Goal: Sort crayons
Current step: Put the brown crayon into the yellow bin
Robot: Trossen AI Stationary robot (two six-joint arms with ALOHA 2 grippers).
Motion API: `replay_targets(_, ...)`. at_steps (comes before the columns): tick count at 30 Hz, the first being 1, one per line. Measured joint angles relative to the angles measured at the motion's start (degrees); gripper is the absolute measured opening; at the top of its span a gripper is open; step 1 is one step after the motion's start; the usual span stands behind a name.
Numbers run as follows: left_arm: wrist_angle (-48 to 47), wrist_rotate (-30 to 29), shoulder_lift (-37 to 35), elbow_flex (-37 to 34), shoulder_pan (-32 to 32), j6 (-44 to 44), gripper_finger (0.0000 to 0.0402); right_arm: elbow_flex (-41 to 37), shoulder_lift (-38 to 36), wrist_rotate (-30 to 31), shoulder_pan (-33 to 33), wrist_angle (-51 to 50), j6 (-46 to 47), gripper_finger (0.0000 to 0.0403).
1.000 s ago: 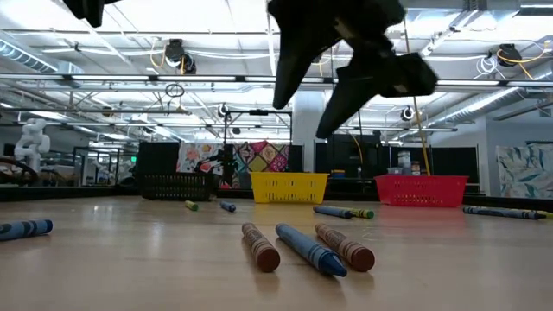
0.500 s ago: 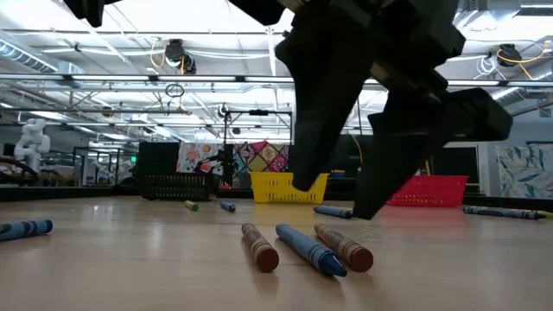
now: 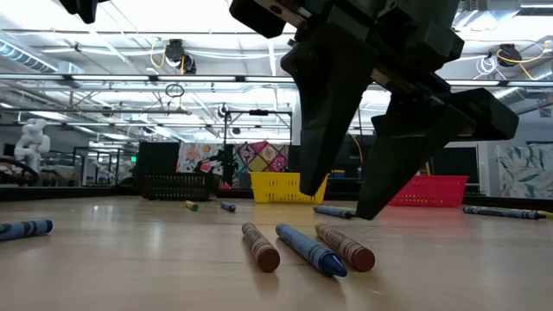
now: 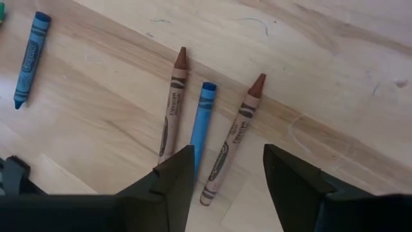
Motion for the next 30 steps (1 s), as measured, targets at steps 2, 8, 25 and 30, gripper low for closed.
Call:
replay_targets(2,0.01,0.00,0.00,0.00,-0.40,0.02,0.0088,0.00,0.00,0.02,0.00,0.00,0.00,0.0163)
replay_targets(8,-0.01,-0.01,0.00,0.00,-0.97,0.04,0.0088,0.00,0.72,-0.05,-0.13,0.72,0.00,0.0159)
replay_targets(25,0.01,-0.03,0.02,-0.02,-0.97,0.15,0.0088,0.00,2.08,-0.02,-0.52,-0.67,0.60,0.0159)
replay_targets(30,0.01,-0.03,0.02,-0.02,-0.97,0.15,0.0088,0.09,2.52,-0.79,-0.53,-0.61,0.90,0.0159)
